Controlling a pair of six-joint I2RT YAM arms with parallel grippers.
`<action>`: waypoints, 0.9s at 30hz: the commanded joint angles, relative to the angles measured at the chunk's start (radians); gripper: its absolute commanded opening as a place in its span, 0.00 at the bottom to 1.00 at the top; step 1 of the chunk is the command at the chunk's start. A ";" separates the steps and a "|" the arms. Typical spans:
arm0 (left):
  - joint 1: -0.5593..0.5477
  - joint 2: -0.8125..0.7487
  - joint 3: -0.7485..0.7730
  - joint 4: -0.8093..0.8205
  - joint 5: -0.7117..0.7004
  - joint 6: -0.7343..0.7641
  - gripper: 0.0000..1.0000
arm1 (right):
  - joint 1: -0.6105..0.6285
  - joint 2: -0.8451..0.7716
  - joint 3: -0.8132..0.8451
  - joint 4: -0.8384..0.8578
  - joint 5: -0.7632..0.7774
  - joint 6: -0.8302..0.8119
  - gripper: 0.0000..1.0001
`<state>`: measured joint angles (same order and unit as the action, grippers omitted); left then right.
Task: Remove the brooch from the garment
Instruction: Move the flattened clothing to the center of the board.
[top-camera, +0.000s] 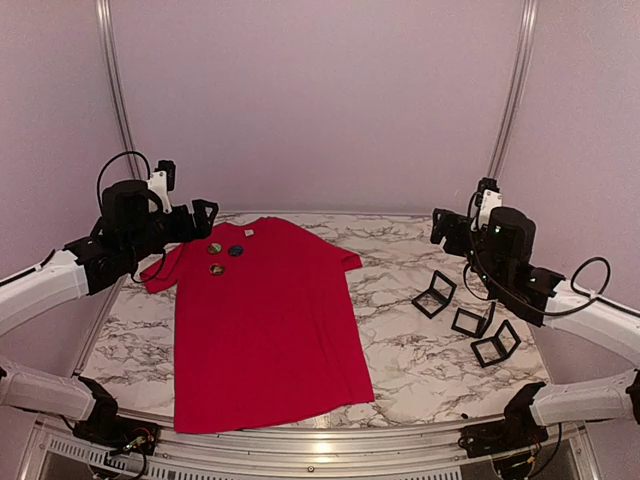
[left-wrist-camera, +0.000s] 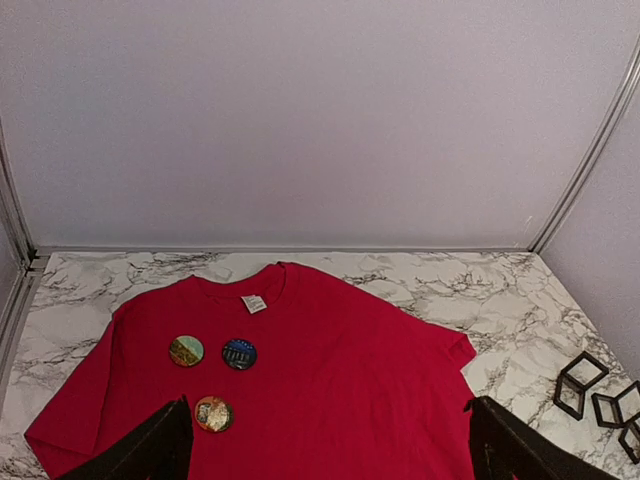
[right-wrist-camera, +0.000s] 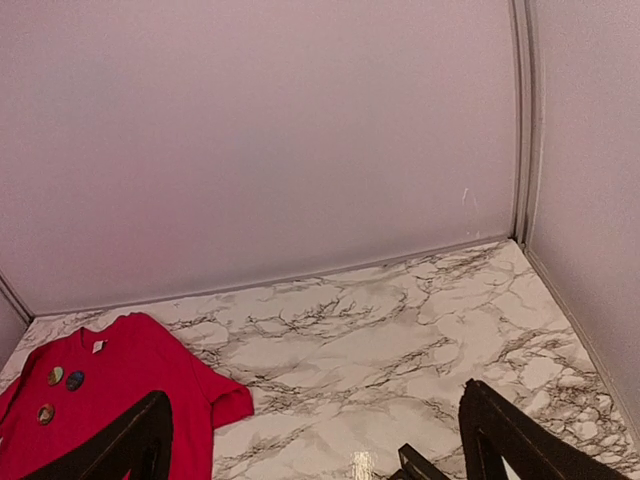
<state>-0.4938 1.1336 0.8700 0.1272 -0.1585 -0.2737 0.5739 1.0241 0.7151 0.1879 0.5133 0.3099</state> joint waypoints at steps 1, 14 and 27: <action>-0.039 0.073 0.064 -0.082 -0.053 -0.056 0.99 | 0.017 0.021 0.026 -0.062 0.054 0.010 0.98; -0.111 0.271 0.178 -0.185 -0.077 -0.143 0.99 | 0.044 0.108 0.092 -0.247 0.108 0.080 0.98; -0.122 0.566 0.360 -0.244 0.012 -0.238 0.99 | 0.032 0.454 0.321 -0.278 -0.256 0.114 0.99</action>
<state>-0.6094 1.6165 1.1767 -0.0723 -0.1894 -0.4656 0.6056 1.3602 0.9268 -0.0563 0.4175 0.4202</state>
